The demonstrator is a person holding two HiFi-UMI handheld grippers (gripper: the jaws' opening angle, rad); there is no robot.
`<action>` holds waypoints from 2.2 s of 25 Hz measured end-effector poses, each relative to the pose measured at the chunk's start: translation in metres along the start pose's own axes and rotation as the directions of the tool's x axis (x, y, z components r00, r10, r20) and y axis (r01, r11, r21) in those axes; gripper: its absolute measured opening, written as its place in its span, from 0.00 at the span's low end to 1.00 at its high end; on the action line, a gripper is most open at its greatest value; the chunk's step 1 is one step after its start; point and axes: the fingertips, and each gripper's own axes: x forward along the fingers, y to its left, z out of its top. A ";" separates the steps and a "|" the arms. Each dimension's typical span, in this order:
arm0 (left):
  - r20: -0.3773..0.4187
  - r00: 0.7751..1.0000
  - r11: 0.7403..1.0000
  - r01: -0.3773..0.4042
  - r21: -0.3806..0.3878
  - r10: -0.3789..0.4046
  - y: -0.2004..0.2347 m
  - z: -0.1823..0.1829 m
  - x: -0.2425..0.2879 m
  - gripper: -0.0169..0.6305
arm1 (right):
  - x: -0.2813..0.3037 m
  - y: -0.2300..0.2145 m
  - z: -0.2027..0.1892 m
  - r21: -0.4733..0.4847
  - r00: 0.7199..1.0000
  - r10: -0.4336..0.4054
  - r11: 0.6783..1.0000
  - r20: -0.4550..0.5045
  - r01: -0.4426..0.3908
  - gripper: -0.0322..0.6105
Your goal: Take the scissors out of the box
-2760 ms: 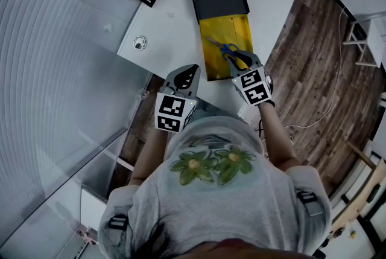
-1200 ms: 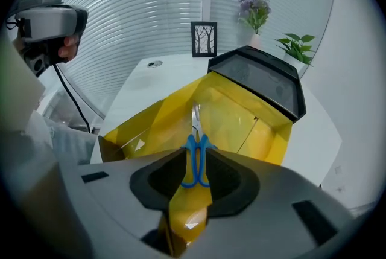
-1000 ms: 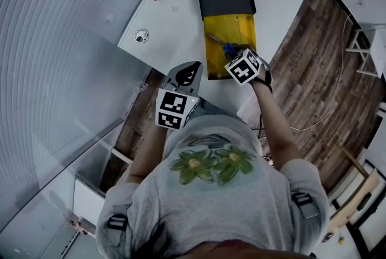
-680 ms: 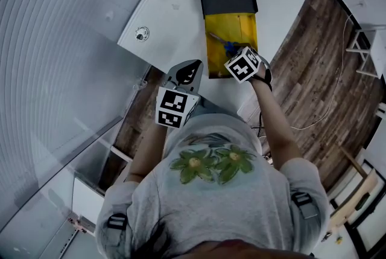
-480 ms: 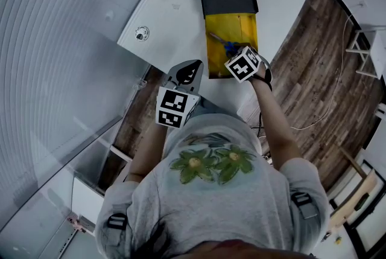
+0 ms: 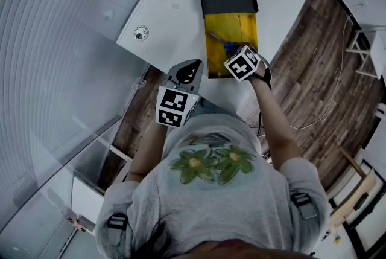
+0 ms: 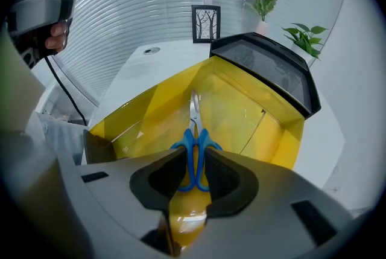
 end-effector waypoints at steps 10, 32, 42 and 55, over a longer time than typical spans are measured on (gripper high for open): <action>-0.002 1.000 1.000 0.014 0.005 -0.014 -0.008 0.000 0.005 0.04 | 0.001 0.005 0.002 -0.021 0.999 0.034 0.999 -0.024 -0.035 0.17; 0.020 1.000 1.000 0.002 0.014 -0.002 -0.009 0.005 -0.007 0.04 | -0.005 0.003 0.003 0.019 0.999 -0.032 0.999 0.036 0.032 0.19; 0.020 1.000 1.000 -0.001 0.016 0.000 -0.011 0.002 -0.012 0.04 | -0.016 0.005 0.004 0.063 0.995 -0.038 0.998 0.096 0.032 0.18; 0.019 1.000 0.999 -0.001 0.036 0.000 -0.012 0.001 -0.023 0.04 | -0.038 0.006 0.008 0.109 0.984 -0.070 0.993 0.164 0.052 0.18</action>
